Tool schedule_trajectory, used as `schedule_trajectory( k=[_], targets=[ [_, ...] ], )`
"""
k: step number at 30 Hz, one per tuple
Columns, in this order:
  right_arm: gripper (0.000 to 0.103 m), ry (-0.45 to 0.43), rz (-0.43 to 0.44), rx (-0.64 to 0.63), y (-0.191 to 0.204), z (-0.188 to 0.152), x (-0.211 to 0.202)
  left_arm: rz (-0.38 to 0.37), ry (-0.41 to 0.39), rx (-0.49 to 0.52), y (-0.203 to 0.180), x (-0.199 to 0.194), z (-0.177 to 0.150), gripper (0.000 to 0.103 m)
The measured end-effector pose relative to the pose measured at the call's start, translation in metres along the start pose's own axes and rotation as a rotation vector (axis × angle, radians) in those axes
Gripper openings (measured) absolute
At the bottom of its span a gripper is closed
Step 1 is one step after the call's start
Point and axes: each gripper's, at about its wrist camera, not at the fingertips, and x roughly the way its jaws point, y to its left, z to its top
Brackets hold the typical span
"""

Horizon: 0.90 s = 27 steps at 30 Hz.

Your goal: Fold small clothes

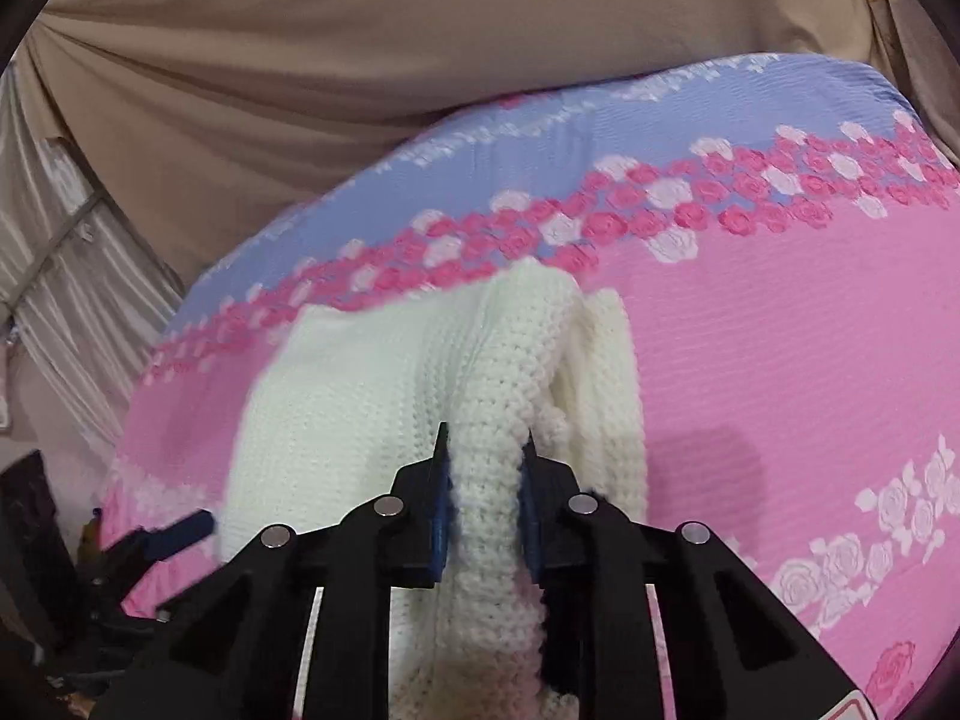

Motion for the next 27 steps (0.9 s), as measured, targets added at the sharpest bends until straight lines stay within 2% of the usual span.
schedule_trajectory(
  k=[2,3,4,6,7,10,13,15,16,17,19,21,23,25,27],
  targets=[
    [0.016,-0.065,0.08,-0.03,0.008,0.006,-0.018,0.017,0.0,0.008,-0.003,0.001,0.0,0.081],
    [0.016,-0.075,0.078,-0.038,0.009,0.006,-0.019,0.019,0.004,0.007,-0.004,0.003,0.0,0.081],
    [0.016,-0.063,0.042,-0.043,0.004,0.005,-0.012,0.022,0.009,0.005,-0.005,0.006,0.0,0.081],
    [0.016,0.029,-0.141,-0.047,-0.017,-0.003,0.023,0.027,0.019,0.003,-0.006,0.01,-0.002,0.081],
    [0.016,0.103,-0.214,-0.03,-0.031,-0.01,0.045,0.031,0.028,0.004,-0.007,0.013,-0.002,0.081],
    [0.019,0.057,-0.139,0.042,-0.035,-0.014,0.028,0.034,0.054,0.0,-0.006,0.022,-0.005,0.082],
    [0.025,-0.018,-0.141,0.042,-0.02,-0.019,-0.013,0.025,0.06,-0.015,-0.002,0.023,-0.008,0.082],
    [0.038,-0.03,-0.148,0.023,-0.014,-0.032,-0.034,-0.01,0.061,-0.033,0.005,0.017,-0.01,0.081],
    [0.051,-0.03,-0.16,0.015,-0.014,-0.04,-0.042,-0.029,0.062,-0.037,0.008,0.012,-0.011,0.081],
    [0.057,-0.02,-0.178,0.007,-0.015,-0.051,-0.05,-0.052,0.066,-0.036,0.012,0.005,-0.014,0.081],
    [0.059,0.016,-0.174,0.027,-0.02,-0.072,-0.059,-0.086,0.087,-0.008,0.015,-0.007,-0.022,0.082],
    [0.06,0.039,-0.122,0.071,-0.023,-0.091,-0.065,-0.132,0.119,0.038,0.014,-0.017,-0.035,0.087],
    [0.064,0.063,-0.051,0.126,-0.024,-0.107,-0.062,-0.155,0.157,0.072,0.011,-0.018,-0.05,0.088],
    [0.064,0.095,-0.003,0.153,-0.022,-0.117,-0.049,-0.132,0.168,0.09,0.009,-0.01,-0.06,0.088],
    [0.064,0.117,-0.035,0.145,-0.016,-0.118,-0.036,-0.08,0.184,0.09,0.01,0.002,-0.064,0.087]
  ],
)
